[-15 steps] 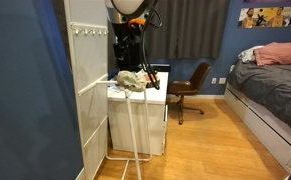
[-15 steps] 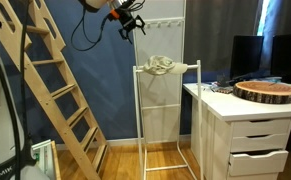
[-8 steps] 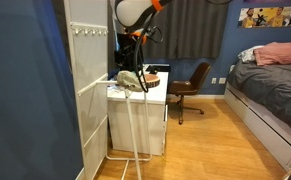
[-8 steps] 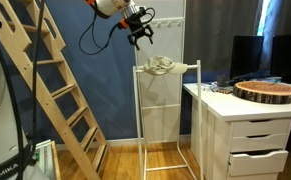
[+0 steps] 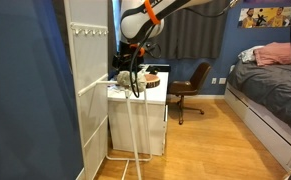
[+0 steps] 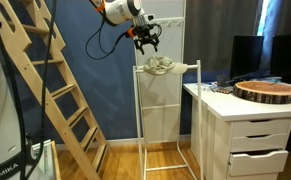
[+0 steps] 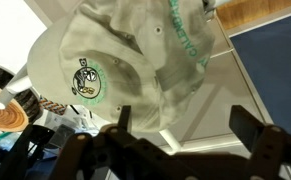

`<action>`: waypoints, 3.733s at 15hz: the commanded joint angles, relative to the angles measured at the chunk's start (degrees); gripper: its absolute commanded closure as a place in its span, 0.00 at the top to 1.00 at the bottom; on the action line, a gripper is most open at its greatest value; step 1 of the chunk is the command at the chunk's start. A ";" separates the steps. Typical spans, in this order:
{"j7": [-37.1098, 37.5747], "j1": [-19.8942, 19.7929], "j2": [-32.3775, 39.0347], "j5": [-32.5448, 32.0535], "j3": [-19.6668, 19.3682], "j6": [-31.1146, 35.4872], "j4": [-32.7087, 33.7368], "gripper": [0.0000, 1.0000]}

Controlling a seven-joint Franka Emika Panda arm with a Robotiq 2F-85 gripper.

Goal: Hang the cap onto the rack

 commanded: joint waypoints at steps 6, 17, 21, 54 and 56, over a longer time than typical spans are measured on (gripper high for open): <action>-1.04 -1.09 0.90 5.34 -1.30 7.35 -4.80 0.66; -1.41 -0.80 -0.79 8.61 -0.82 3.31 -3.40 0.00; 1.80 0.20 -4.72 6.45 -1.50 -1.23 -3.31 0.03; 55.73 1.92 -5.44 2.62 3.79 -7.91 -13.33 0.03; 53.57 2.22 -4.97 4.95 3.59 -8.01 -13.79 0.03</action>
